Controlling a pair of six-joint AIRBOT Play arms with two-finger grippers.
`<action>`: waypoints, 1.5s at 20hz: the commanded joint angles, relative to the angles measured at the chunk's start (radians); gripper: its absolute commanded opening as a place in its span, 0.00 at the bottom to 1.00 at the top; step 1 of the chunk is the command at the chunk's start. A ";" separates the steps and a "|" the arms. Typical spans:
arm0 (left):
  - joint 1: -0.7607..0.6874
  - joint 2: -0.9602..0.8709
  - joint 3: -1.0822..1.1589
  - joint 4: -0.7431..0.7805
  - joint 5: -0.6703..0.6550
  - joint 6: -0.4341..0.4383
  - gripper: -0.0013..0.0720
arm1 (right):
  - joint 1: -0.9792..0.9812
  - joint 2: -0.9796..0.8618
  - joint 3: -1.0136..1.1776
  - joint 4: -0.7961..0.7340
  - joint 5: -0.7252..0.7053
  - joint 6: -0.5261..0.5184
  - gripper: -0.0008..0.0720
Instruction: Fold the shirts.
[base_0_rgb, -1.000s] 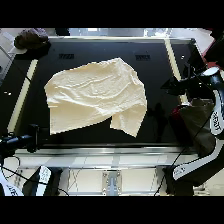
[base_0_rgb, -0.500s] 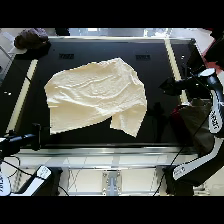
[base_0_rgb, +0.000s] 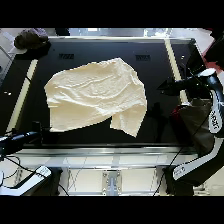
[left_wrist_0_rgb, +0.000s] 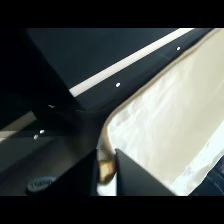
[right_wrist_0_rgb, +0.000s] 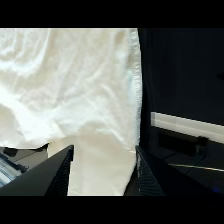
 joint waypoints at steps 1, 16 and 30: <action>-0.021 -0.005 0.000 -0.054 0.015 0.056 0.03 | 0.009 -0.001 0.000 0.010 0.007 0.000 0.60; -0.023 -0.004 0.002 -0.209 -0.049 0.175 0.03 | 0.117 -0.217 -0.003 -0.021 0.011 0.090 0.63; -0.023 0.093 0.178 -0.209 -0.185 0.310 0.03 | 0.271 -0.034 -0.002 0.046 0.034 -0.045 0.03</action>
